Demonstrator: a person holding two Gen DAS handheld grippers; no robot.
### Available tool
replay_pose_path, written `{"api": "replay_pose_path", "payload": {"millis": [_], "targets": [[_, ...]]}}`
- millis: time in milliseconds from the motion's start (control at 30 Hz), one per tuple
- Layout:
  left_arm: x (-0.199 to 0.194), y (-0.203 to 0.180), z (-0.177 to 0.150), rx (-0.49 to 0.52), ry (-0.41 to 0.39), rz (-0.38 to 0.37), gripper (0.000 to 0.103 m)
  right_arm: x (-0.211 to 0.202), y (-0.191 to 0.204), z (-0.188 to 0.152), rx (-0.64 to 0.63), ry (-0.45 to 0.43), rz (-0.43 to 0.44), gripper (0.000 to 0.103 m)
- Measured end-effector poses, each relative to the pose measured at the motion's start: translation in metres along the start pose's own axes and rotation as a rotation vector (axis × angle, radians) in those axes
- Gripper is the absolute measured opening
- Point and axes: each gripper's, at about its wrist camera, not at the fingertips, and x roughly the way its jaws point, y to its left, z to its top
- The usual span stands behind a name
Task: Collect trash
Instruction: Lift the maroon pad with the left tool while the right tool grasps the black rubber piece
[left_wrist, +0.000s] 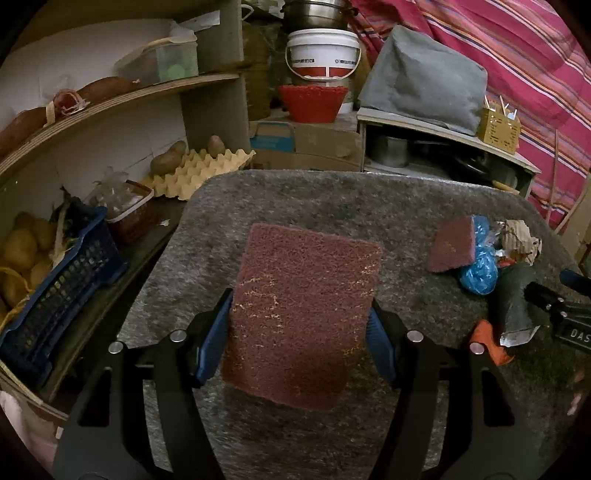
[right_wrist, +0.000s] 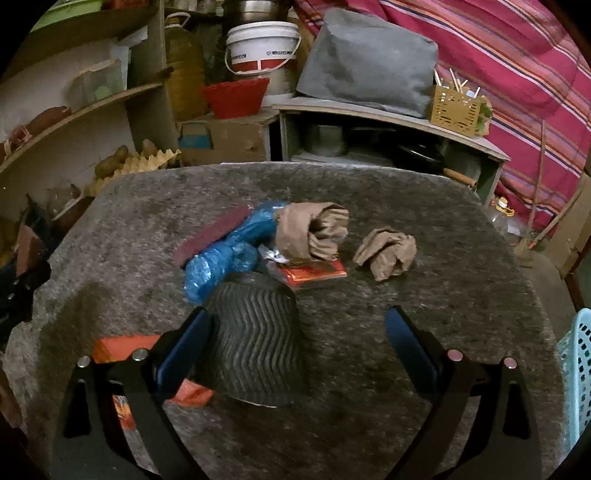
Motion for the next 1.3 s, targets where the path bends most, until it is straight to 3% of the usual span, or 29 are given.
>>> {"api": "replay_pose_path", "payload": {"millis": [367,733,933,1067,1300], "targets": [[0.000,-0.009,0.000,0.017,-0.005,0.000,0.065,0.012,0.013,0.005,0.012,0.034,0.023,0.094],[-0.004,0.001,0.002,-0.004,-0.012,0.007,0.065,0.011,0.019,0.004,-0.011,0.053,-0.018,0.094],[-0.002,0.000,0.002,0.002,-0.008,0.016,0.065,0.026,0.020,-0.004,-0.002,0.095,0.026,0.094],[-0.004,-0.002,0.005,0.001,-0.009,0.014,0.065,0.023,0.022,-0.005,-0.017,0.086,0.067,0.078],[-0.012,-0.024,0.010,0.027,-0.037,0.009,0.065,0.002,-0.002,-0.003,-0.005,0.025,0.079,0.078]]}}
